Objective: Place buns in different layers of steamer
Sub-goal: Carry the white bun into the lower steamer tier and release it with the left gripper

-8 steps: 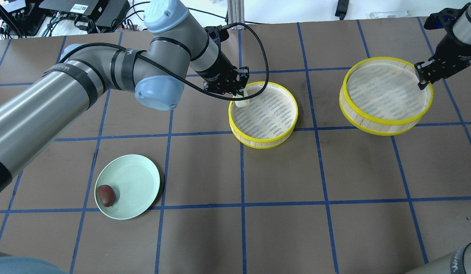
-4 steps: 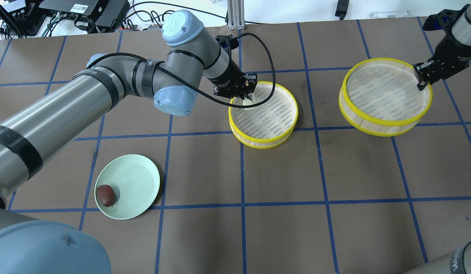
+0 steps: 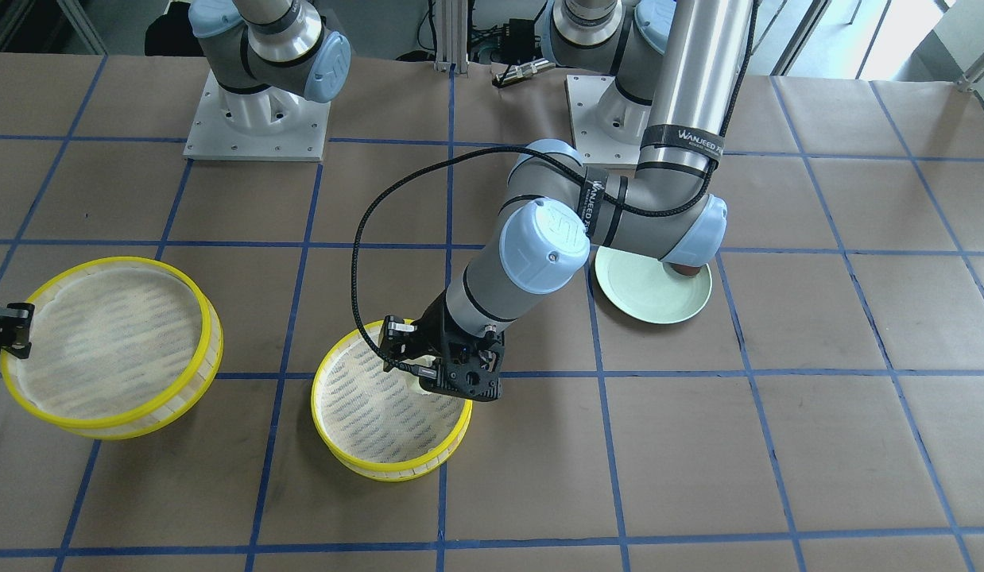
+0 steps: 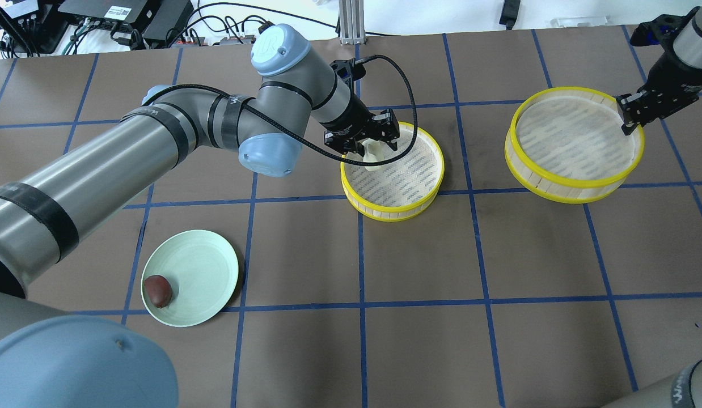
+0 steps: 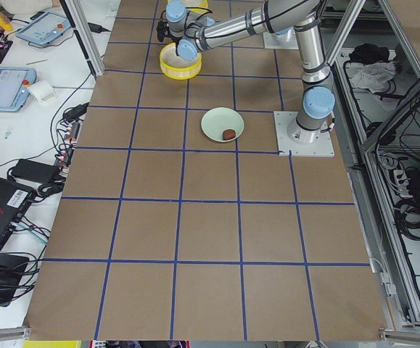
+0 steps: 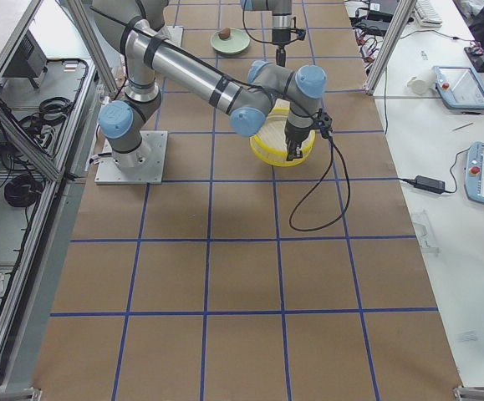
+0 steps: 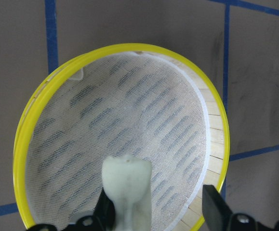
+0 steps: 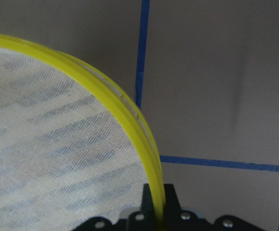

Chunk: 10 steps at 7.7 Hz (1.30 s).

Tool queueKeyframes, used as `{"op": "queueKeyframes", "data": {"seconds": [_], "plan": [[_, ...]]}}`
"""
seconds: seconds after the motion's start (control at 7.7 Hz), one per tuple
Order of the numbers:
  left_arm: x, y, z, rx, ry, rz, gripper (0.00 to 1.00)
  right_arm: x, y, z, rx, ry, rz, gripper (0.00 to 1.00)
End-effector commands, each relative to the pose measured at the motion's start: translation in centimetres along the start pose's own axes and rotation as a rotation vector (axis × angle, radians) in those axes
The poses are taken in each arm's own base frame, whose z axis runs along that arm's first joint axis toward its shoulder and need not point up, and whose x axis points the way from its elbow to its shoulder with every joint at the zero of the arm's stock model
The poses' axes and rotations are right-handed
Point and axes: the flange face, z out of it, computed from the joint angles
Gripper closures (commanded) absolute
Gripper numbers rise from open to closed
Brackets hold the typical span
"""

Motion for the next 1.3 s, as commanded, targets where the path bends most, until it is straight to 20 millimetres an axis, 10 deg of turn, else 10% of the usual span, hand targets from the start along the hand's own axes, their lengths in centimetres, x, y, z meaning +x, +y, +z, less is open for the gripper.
{"op": "queueKeyframes", "data": {"seconds": [0.0, 0.52, 0.78, 1.17], "plan": [[0.2, 0.1, 0.2, -0.004, 0.011, -0.040, 0.16, 0.0, 0.0, 0.0, 0.001, -0.002, -0.001, 1.00], [1.6, 0.3, 0.0, 0.015, 0.024, -0.055, 0.06, 0.0, 0.0, 0.1, -0.002, 0.000, -0.002, 1.00], [3.0, 0.5, -4.3, 0.007, -0.014, -0.055, 0.00, -0.1, 0.1, -0.2, 0.005, -0.002, 0.013, 1.00], [-3.7, 0.8, -10.1, -0.064, -0.300, -0.058, 0.00, -1.1, 0.0, -0.8, 0.009, 0.001, 0.083, 1.00]]}}
